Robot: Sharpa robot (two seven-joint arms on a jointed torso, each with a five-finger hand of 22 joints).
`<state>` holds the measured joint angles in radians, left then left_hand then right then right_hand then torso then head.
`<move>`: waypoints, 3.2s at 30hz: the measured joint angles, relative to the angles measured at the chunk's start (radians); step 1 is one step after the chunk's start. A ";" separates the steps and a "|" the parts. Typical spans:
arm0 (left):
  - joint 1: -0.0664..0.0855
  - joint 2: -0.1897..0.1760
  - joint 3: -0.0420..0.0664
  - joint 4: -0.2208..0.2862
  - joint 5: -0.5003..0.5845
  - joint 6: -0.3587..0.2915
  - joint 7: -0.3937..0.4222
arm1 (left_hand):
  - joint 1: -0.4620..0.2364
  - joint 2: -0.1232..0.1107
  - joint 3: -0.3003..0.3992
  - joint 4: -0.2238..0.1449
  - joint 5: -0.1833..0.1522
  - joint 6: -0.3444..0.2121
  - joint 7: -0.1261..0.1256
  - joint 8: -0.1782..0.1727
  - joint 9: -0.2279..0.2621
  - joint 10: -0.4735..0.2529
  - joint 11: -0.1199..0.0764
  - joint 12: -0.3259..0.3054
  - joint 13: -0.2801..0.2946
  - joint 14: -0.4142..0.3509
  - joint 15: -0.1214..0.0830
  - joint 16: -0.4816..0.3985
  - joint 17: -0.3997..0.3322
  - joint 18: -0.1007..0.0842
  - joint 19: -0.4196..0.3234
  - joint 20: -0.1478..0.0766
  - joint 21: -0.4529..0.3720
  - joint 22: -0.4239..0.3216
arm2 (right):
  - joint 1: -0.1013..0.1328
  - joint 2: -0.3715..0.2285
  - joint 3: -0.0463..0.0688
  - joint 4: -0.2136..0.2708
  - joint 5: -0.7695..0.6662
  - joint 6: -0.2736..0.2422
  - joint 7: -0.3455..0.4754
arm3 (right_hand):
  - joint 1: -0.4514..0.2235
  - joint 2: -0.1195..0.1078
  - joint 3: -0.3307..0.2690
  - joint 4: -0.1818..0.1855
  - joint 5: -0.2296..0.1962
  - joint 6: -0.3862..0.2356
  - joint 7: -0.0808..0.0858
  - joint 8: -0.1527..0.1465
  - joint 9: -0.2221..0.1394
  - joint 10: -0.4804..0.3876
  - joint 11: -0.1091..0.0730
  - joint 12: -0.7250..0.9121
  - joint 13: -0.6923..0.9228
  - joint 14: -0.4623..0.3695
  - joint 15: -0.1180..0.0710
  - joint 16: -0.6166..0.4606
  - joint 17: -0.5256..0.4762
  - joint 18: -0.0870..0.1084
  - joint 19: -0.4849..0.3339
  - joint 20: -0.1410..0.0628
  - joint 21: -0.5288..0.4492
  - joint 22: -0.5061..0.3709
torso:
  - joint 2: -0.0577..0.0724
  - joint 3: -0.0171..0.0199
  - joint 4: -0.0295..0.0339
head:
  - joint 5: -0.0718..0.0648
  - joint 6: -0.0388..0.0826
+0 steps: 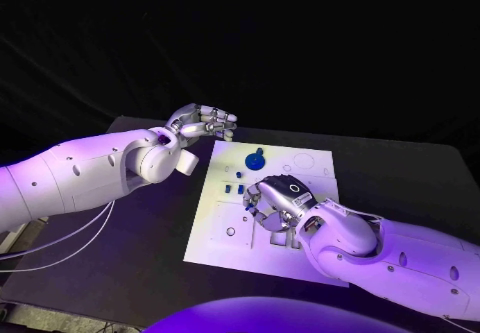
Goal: Assemble the parts on the task board
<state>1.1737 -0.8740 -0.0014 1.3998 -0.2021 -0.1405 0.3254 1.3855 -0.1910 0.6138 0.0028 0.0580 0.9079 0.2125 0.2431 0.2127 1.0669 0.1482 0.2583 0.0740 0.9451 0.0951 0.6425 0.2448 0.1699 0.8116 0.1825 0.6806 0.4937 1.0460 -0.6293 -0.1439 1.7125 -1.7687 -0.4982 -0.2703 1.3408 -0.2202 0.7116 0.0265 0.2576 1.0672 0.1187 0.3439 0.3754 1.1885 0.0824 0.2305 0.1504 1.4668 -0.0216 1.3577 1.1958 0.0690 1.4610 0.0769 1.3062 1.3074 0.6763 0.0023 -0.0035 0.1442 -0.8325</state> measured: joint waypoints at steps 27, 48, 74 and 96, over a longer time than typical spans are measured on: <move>0.000 0.011 0.000 -0.003 -0.001 0.008 -0.001 | 0.000 0.000 0.000 0.000 0.000 0.000 0.000 0.000 -0.001 0.000 0.000 0.000 0.002 0.000 0.000 0.000 0.004 0.000 0.000 0.000 -0.004 -0.001 | -0.022 0.024 -0.007 -0.044 0.005 0.039 0.021 | 0.003 0.003 0.000 0.000 0.002 0.000 0.000 -0.004 -0.002 0.001 0.001 0.003 0.000 0.000 0.000 0.000 0.000 0.000 0.000 0.000 0.000 0.000 | 0.000 0.0005 -0.0002 | 0.039 -0.037; 0.000 0.009 0.000 0.000 -0.001 0.009 -0.002 | 0.000 0.000 0.000 0.000 0.000 -0.003 0.003 0.000 -0.002 0.000 0.000 0.000 0.001 -0.003 0.003 0.000 0.005 0.000 0.000 0.000 -0.004 -0.002 | -0.026 0.039 -0.007 -0.063 0.003 0.054 0.019 | 0.005 0.004 0.000 0.000 0.000 -0.002 -0.002 -0.006 -0.003 0.001 0.001 -0.003 -0.001 0.000 0.000 0.000 0.000 0.000 0.000 0.000 0.000 0.001 | 0.000 0.0006 -0.0005 | 0.045 -0.040; 0.001 0.006 0.000 0.003 -0.002 0.010 -0.005 | 0.000 0.000 0.000 0.000 0.000 -0.003 0.003 0.000 -0.001 0.000 0.000 0.000 0.001 -0.003 0.003 0.000 0.005 0.000 0.000 0.000 -0.004 -0.002 | -0.027 0.058 -0.011 -0.079 0.004 0.074 0.024 | 0.004 0.004 0.000 0.000 -0.003 -0.040 0.026 -0.028 -0.013 -0.010 -0.010 -0.011 -0.004 -0.004 0.004 0.000 -0.003 0.000 0.000 0.005 -0.013 0.000 | 0.000 0.0002 -0.0010 | 0.043 -0.040; 0.001 0.005 0.000 -0.002 0.000 0.006 -0.004 | -0.007 0.007 -0.006 0.006 0.000 -0.003 0.003 0.000 -0.002 -0.004 0.004 0.000 0.003 -0.003 0.003 0.000 0.011 0.000 0.000 0.000 -0.013 -0.005 | 0.008 -0.062 -0.011 0.021 0.063 0.005 0.043 | -0.017 -0.035 0.004 0.004 0.002 -0.131 0.037 -0.085 -0.043 -0.167 0.023 -0.042 -0.034 0.000 0.032 -0.035 -0.061 0.000 -0.047 0.036 -0.156 0.000 | -0.002 0.0006 -0.0030 | 0.021 -0.038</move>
<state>1.1744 -0.8694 -0.0012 1.3982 -0.2025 -0.1342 0.3218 1.3788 -0.1843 0.6083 0.0084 0.0580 0.9045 0.2159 0.2432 0.2104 1.0632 0.1520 0.2583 0.0771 0.9417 0.0985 0.6425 0.2553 0.1699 0.8114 0.1823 0.6680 0.4887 1.0538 -0.6913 -0.1546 1.7332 -1.7056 -0.4927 -0.2276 1.3240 -0.2555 0.7161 0.0306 0.2595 0.9365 0.1553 0.2589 0.3324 1.0216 0.1055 0.1886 0.1166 1.4667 0.0108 1.3228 1.1348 0.0691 1.4141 0.1127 1.1501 1.3075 0.6739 0.0029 -0.0064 0.1648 -0.8709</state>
